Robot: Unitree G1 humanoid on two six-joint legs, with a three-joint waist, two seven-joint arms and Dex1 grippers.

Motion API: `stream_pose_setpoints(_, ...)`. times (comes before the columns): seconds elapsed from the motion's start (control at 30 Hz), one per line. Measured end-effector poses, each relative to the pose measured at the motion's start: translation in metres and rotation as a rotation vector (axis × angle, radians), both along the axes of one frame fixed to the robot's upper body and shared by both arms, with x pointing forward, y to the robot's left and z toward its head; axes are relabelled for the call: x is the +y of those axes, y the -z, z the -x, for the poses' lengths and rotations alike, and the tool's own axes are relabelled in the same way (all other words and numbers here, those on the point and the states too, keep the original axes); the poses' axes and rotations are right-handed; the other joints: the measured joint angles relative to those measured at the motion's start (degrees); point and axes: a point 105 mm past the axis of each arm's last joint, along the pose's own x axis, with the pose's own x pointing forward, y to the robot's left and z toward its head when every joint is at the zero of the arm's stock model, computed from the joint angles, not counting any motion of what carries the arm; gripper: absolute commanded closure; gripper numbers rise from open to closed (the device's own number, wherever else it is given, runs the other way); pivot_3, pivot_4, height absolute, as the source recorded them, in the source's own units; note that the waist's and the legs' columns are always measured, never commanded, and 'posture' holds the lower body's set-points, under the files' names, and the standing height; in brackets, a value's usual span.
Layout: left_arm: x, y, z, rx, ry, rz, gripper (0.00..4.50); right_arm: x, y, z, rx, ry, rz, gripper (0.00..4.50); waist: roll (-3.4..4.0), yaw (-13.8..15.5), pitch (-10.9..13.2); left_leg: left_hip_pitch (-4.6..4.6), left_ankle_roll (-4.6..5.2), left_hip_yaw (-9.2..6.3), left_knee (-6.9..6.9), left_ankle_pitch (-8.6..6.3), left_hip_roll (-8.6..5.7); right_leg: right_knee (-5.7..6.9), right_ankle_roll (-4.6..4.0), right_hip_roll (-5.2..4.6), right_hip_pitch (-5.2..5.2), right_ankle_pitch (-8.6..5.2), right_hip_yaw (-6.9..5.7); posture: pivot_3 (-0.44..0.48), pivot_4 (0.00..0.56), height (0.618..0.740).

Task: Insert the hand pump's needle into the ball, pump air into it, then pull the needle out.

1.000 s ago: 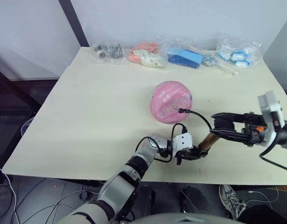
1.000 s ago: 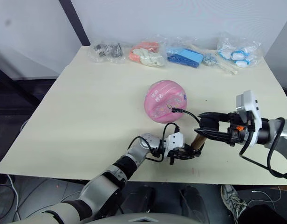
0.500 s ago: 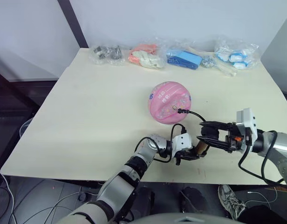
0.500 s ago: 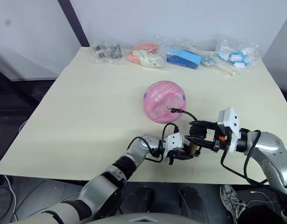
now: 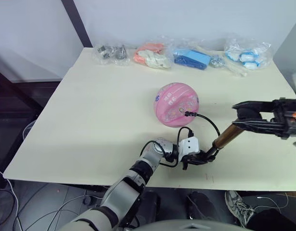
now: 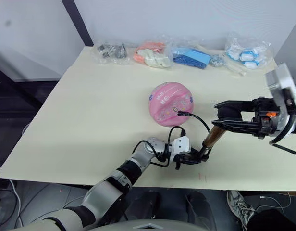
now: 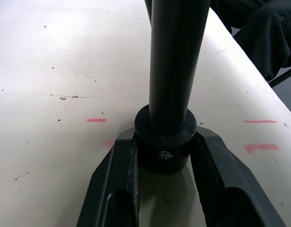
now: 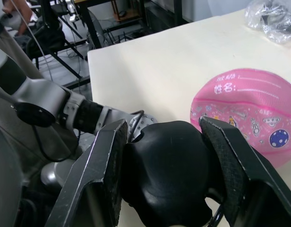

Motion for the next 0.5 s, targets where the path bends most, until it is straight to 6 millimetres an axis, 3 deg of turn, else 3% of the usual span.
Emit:
stream_pose_setpoints(0.1,0.000,-0.001,-0.001,0.000,-0.001,0.001,3.44,-0.001,-0.022,0.001,-0.030,0.004,-0.014,2.55,0.16,0.00,0.09,0.00,0.01,0.06,0.00,0.00,-0.01,0.00,0.00,-0.02,-0.02,0.00,0.06,0.000,0.150,0.736)
stream_pose_setpoints(0.23,-0.001,0.000,0.000,0.003,0.000,0.004,3.44,-0.001,-0.025,0.001,-0.009,0.013,-0.015,2.55,0.13,0.04,0.10,-0.04,0.01,0.04,0.00,0.00,-0.01,-0.01,0.00,-0.03,-0.05,0.00,0.03,0.000,0.150,0.736)
stream_pose_setpoints(0.37,-0.001,0.000,0.000,0.004,0.000,0.003,3.44,0.000,-0.020,0.001,-0.010,0.015,-0.029,2.55,0.14,0.05,0.10,-0.02,0.01,0.04,0.00,0.00,-0.01,-0.01,0.01,-0.02,-0.04,0.00,0.04,0.000,0.150,0.736)
stream_pose_setpoints(0.5,0.000,0.001,0.000,0.005,-0.003,-0.002,3.44,0.005,0.005,0.000,0.009,0.017,-0.028,2.55,-0.04,0.04,-0.01,0.06,0.01,0.02,0.01,0.00,0.01,0.02,0.02,0.00,0.04,0.00,0.01,0.000,0.150,0.736)
